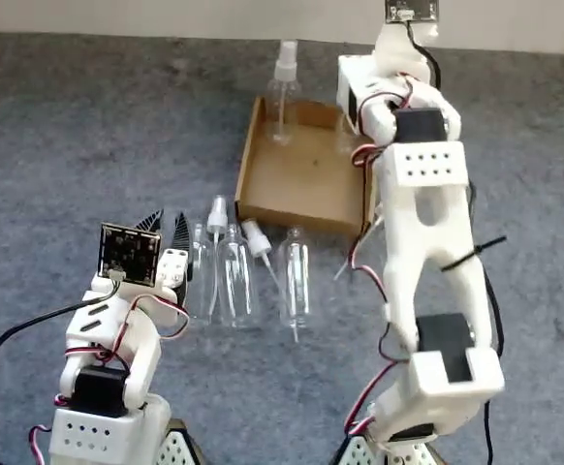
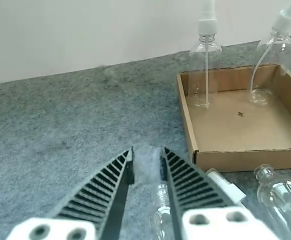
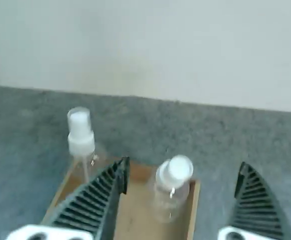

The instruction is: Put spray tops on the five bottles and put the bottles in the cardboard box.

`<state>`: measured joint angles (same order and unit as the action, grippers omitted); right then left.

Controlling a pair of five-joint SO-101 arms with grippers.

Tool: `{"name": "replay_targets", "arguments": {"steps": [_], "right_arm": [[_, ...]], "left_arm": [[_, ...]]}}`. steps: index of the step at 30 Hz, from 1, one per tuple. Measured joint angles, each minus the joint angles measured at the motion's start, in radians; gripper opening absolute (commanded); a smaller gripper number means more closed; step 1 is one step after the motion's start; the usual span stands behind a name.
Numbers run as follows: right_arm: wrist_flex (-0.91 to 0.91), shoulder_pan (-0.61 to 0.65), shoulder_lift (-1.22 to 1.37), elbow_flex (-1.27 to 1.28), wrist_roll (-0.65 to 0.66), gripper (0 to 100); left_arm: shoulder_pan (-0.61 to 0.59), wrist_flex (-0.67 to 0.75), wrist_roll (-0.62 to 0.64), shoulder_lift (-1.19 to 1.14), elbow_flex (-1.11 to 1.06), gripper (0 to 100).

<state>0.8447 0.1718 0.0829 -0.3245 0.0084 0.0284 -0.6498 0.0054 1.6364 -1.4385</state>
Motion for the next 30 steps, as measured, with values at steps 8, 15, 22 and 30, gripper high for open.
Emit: {"name": "replay_targets", "arguments": {"steps": [8,15,22,30], "right_arm": [[0.416,0.101,-0.187,0.000,0.000,17.5],[0.801,0.292,-0.218,0.006,0.006,17.5],[0.712,0.468,-0.187,0.322,-0.038,17.9],[0.456,0.416,-0.219,0.726,-0.091,34.2]], "left_arm": [[0.000,0.000,0.000,0.000,0.000,5],[0.000,0.000,-0.003,0.000,0.000,5],[0.000,0.000,-0.003,0.000,0.000,5],[0.000,0.000,-0.003,0.000,0.000,5]]}}
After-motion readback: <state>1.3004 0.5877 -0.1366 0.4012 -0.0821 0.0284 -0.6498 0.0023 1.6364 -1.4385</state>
